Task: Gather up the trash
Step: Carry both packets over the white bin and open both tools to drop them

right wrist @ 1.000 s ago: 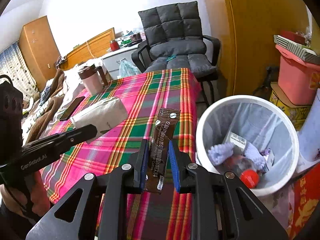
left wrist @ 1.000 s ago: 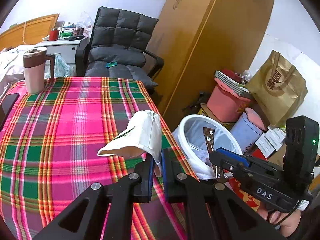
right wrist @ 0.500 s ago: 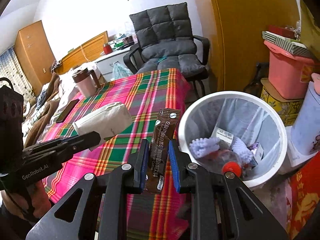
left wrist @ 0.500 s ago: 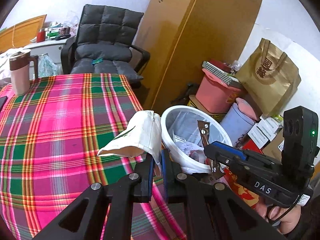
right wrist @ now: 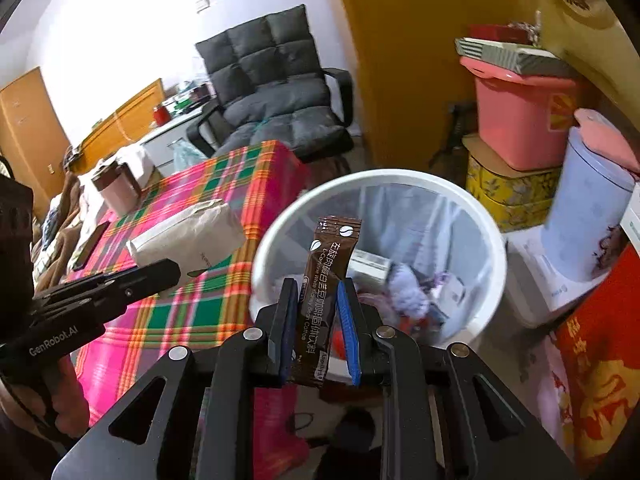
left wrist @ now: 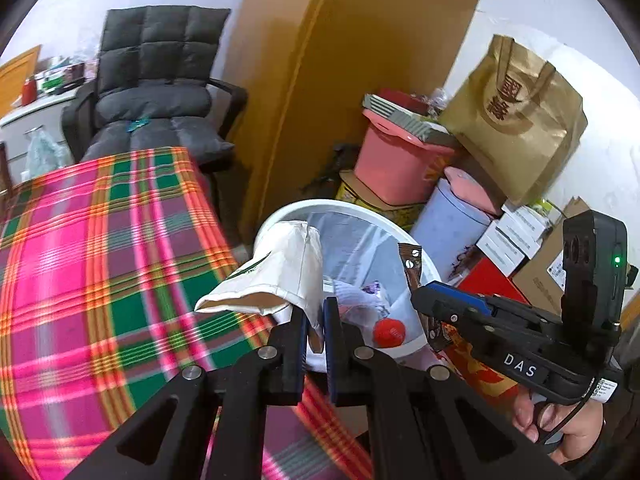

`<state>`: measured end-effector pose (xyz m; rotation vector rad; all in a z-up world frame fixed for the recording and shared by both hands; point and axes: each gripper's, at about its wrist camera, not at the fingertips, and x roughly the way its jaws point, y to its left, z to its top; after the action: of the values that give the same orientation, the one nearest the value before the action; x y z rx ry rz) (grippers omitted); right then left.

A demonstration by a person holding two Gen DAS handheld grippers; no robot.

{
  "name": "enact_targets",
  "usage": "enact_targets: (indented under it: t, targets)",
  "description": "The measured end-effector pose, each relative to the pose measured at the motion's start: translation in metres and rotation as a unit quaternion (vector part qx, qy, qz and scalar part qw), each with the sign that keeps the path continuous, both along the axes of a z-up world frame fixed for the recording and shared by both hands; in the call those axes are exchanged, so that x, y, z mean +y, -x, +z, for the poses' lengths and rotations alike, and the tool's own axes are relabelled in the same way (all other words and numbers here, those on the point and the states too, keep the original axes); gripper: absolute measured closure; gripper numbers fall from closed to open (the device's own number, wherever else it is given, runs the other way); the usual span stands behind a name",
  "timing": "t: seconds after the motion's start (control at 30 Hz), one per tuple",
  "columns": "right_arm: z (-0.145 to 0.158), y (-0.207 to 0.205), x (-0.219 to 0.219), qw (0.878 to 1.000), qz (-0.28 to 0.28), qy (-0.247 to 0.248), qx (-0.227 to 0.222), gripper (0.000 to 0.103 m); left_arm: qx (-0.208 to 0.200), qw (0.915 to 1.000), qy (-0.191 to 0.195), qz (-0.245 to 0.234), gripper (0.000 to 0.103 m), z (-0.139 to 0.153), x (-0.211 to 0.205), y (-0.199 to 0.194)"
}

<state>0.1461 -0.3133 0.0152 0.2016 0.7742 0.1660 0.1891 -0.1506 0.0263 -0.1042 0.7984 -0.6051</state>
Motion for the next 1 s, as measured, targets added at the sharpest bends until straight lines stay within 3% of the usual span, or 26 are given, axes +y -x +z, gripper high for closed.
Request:
enact_targets:
  t: [0.6,0.67,0.73,0.8,1.0]
  targets:
    - [-0.027,-0.026,-0.028,0.998,-0.029,0.015,0.045,0.077,0.033,0.9980,-0.001,-0.054,0.095,-0.026,-0.059,-0.049]
    - [-0.028,-0.028,-0.030,0.998,-0.031,0.017,0.045,0.076,0.034,0.9980,0.002,-0.054,0.092,-0.027,-0.060,-0.051]
    - [-0.028,-0.028,-0.031,0.998,-0.033,0.016,0.043,0.065,0.031,0.9980,0.006,-0.055,0.080,-0.027,-0.060,-0.051]
    - [-0.027,-0.028,-0.032,0.998,-0.035,0.017,0.041,0.064,0.031,0.9981,0.009,-0.054,0.075,-0.026,-0.059,-0.051]
    - [-0.022,-0.023,-0.030,0.999,-0.034,0.020,0.035,0.064,0.022,0.9987,0.009,-0.045,0.075,-0.020,-0.051,-0.043]
